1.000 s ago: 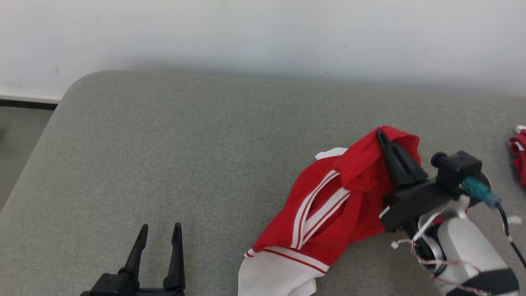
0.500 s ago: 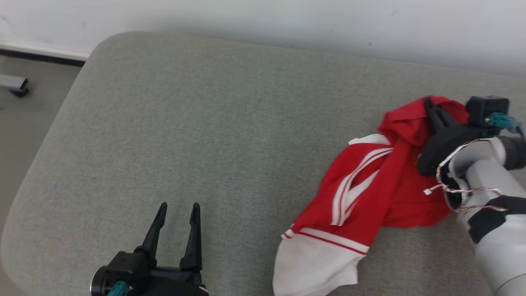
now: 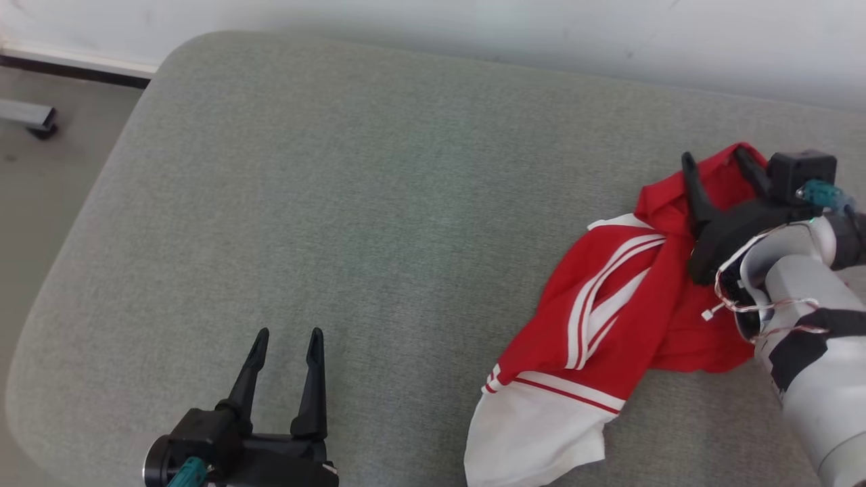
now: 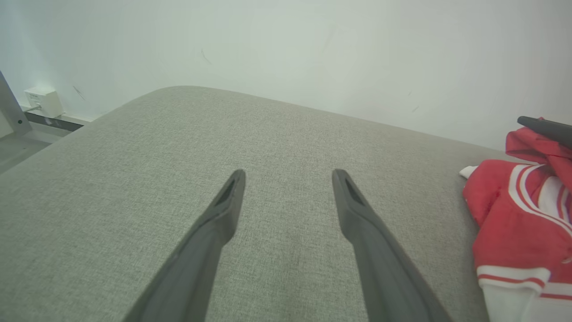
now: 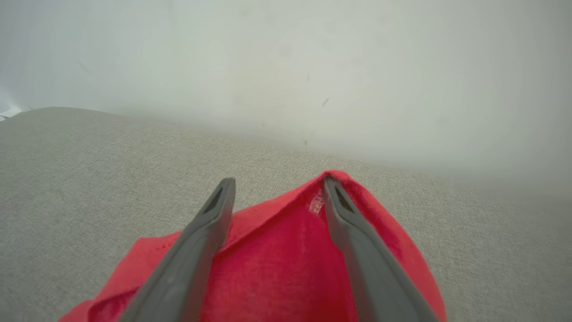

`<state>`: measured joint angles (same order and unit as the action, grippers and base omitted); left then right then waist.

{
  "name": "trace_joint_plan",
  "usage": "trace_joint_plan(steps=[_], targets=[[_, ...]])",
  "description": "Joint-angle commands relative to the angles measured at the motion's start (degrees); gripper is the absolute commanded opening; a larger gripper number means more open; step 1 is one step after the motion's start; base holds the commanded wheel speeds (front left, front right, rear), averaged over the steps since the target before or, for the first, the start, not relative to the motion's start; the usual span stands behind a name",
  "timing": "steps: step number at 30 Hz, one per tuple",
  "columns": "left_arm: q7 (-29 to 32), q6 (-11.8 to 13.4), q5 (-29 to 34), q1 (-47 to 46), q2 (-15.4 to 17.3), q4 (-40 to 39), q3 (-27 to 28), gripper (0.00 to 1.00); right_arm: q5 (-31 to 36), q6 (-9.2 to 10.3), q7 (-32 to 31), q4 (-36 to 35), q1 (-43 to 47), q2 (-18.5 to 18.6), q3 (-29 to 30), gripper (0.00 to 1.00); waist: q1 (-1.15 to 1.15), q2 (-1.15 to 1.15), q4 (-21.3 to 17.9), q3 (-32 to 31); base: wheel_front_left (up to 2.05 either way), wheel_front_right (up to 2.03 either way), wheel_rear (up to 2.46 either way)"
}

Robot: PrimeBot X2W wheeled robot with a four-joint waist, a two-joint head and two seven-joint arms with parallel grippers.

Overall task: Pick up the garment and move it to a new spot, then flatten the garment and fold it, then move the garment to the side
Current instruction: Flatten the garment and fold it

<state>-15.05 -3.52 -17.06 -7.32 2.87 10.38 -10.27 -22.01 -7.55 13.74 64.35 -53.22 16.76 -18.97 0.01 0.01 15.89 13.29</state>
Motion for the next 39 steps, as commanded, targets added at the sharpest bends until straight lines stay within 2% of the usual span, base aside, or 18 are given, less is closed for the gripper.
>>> trace_joint_plan(steps=[1,8,12,17,28,39], targets=[[-0.2,0.1,0.5,0.5,0.0,0.2,0.4,1.00,-0.7,0.15,0.6,-0.6,1.6,0.2,-0.7,1.00,-0.01,-0.01,-2.6,-2.2,0.00,0.00,0.00],[-0.2,-0.5,2.2,2.5,0.0,0.0,3.5,1.00,-4.1,0.15,1.5,-8.0,7.4,2.2,-2.9,1.00,-0.01,-0.01,-7.4,-5.6,0.00,0.00,0.00],[-0.2,-1.0,2.8,3.9,0.0,-0.3,5.3,1.00,-4.1,0.15,1.5,-16.1,12.5,4.1,-0.4,1.00,-0.01,-0.01,-9.7,-7.1,0.00,0.00,0.00],[-0.2,-1.6,3.6,5.3,0.0,-0.5,7.5,1.00,-2.2,0.15,1.5,-26.2,19.9,4.7,4.3,1.00,-0.01,-0.01,-12.1,-8.6,0.00,0.00,0.00],[-0.2,-1.9,4.8,7.1,0.0,-1.0,9.6,1.00,1.6,0.15,1.5,-43.9,35.0,2.2,12.5,1.00,-0.01,-0.01,-15.5,-10.7,0.00,0.00,0.00],[-0.2,-2.3,5.7,8.7,0.0,-2.0,10.1,1.00,3.7,0.15,1.4,-54.5,48.8,-3.0,19.0,1.00,-0.01,-0.01,-17.2,-12.5,0.00,0.00,0.00]])
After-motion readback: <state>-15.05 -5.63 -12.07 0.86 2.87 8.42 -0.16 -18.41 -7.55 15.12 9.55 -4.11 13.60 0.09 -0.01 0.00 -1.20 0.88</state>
